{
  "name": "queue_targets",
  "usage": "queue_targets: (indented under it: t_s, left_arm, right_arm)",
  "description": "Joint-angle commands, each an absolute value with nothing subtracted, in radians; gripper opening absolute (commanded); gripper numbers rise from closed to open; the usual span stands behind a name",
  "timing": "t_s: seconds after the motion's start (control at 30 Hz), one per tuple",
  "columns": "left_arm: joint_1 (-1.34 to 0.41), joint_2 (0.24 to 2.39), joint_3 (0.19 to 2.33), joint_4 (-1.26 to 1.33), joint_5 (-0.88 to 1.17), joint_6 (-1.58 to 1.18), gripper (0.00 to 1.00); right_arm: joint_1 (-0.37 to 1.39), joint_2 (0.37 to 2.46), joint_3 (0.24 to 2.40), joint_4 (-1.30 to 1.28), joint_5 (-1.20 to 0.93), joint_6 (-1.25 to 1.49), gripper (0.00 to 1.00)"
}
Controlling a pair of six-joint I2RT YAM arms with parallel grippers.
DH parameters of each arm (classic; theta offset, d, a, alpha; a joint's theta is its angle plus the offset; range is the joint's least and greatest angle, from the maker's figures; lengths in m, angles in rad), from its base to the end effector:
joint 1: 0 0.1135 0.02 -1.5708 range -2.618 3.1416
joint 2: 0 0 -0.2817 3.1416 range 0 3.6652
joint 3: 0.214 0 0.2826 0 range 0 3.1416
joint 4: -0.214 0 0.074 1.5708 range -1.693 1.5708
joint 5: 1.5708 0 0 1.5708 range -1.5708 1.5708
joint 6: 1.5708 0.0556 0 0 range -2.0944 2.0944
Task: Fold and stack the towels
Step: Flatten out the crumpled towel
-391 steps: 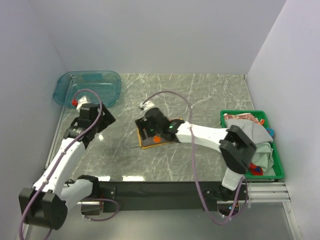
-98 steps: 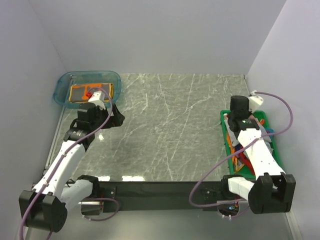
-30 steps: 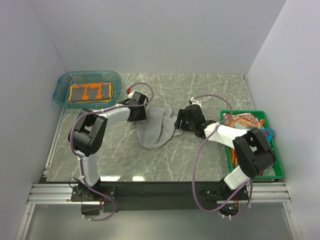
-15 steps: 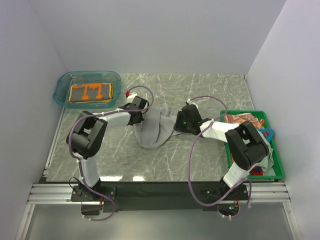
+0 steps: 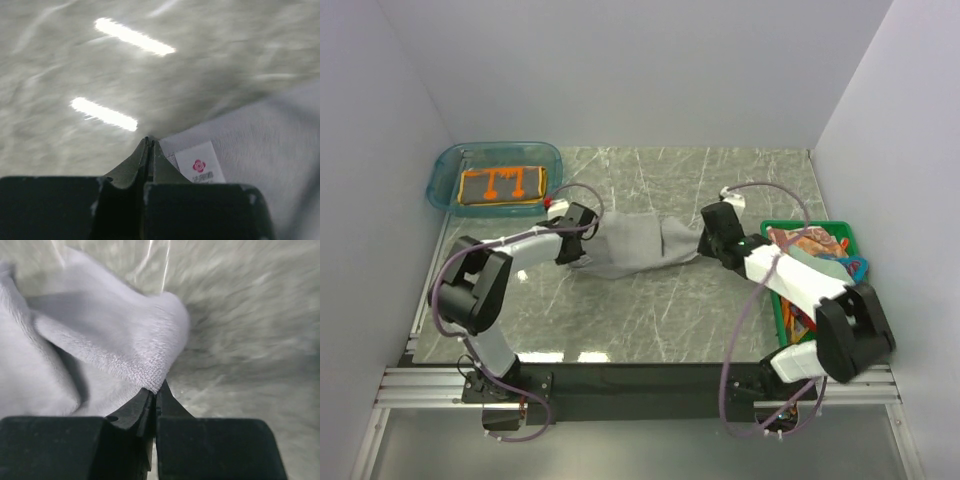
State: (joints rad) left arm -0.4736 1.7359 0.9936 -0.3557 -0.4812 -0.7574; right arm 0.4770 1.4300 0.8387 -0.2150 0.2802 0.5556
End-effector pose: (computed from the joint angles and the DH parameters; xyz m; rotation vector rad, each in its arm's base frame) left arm 0.3379 -0.1443 0.1392 -0.4963 2.4366 0.1520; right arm 0.3015 0.1385 0.1963 0.2246 2.3333 0.1774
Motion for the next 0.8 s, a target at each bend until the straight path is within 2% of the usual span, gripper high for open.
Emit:
queue_targets:
  t_s: [0.0, 0.1, 0.2, 0.27, 0.3, 0.37, 0.4, 0.47, 0.53, 0.63, 0.67, 0.77]
  left_arm:
    - [-0.449, 1.631, 0.942, -0.483, -0.555, -0.822, 0.01]
    - [-0.449, 1.522, 0.853, -0.476, -0.552, -0.857, 0.01]
    - [-0.449, 1.401, 0.743, -0.456, -0.546, -0.910, 0.01]
    - [-0.449, 1.347, 0.678, -0.460, -0.535, -0.943, 0.01]
    - [-0.451, 1.294, 0.658, -0.463, -0.535, -0.956, 0.01]
    - [-0.449, 1.237, 0.603, -0.468, -0.534, -0.982, 0.04]
    - [-0.449, 1.186, 0.589, -0.471, -0.541, -0.994, 0.06]
    - [-0.451, 1.141, 0.566, -0.500, -0.578, -1.008, 0.11]
    - [-0.448, 1.091, 0.566, -0.523, -0.606, -1.028, 0.16]
    - [-0.448, 1.043, 0.606, -0.549, -0.623, -1.016, 0.46]
    - [-0.448, 1.039, 0.621, -0.554, -0.624, -1.005, 0.65]
    - [-0.454, 1.037, 0.695, -0.577, -0.620, -0.967, 0.85]
  right_arm:
    - [0.472, 1.277, 0.853, -0.366, 0.425, 0.541, 0.00]
    - [0.482, 1.178, 0.767, -0.419, 0.350, 0.545, 0.04]
    - [0.497, 1.041, 0.668, -0.457, 0.237, 0.569, 0.11]
    - [0.523, 0.997, 0.605, -0.471, 0.172, 0.595, 0.24]
    - [0.532, 0.958, 0.583, -0.469, 0.144, 0.601, 0.38]
    - [0.541, 0.921, 0.543, -0.474, 0.074, 0.620, 0.51]
    - [0.546, 0.893, 0.537, -0.477, 0.060, 0.629, 0.61]
    - [0.546, 0.871, 0.534, -0.479, 0.063, 0.627, 0.66]
    - [0.546, 0.868, 0.549, -0.471, 0.118, 0.611, 0.67]
    - [0.545, 0.929, 0.601, -0.476, 0.175, 0.575, 0.67]
    - [0.543, 0.949, 0.612, -0.451, 0.182, 0.566, 0.67]
    - [0.537, 1.058, 0.653, -0.388, 0.173, 0.543, 0.64]
